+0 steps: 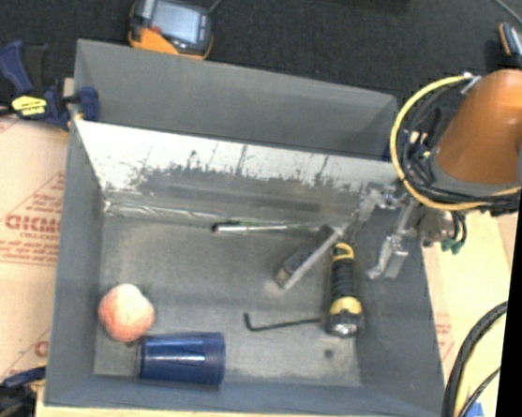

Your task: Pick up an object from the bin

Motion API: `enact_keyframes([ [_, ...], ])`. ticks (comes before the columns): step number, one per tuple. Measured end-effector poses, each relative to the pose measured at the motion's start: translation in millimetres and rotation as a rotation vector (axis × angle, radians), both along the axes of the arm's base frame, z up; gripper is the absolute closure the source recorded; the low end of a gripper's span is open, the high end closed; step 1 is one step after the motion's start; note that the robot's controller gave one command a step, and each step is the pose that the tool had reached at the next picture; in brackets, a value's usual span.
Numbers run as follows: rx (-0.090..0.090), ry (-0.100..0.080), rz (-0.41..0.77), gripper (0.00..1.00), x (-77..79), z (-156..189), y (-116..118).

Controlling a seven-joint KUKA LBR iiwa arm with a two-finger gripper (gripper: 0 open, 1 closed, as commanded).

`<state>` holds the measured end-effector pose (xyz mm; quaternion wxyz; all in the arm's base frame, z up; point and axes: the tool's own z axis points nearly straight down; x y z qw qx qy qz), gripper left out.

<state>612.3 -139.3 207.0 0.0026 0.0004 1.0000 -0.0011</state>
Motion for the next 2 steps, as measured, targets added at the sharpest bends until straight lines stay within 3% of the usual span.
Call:
enact_keyframes([
  [1, 0.0, 0.0, 0.001, 0.0, 0.0, 0.0, 0.0],
  [2, -0.002, -0.006, 0.072, 0.0, 0.5, -45.0, 17.9],
])
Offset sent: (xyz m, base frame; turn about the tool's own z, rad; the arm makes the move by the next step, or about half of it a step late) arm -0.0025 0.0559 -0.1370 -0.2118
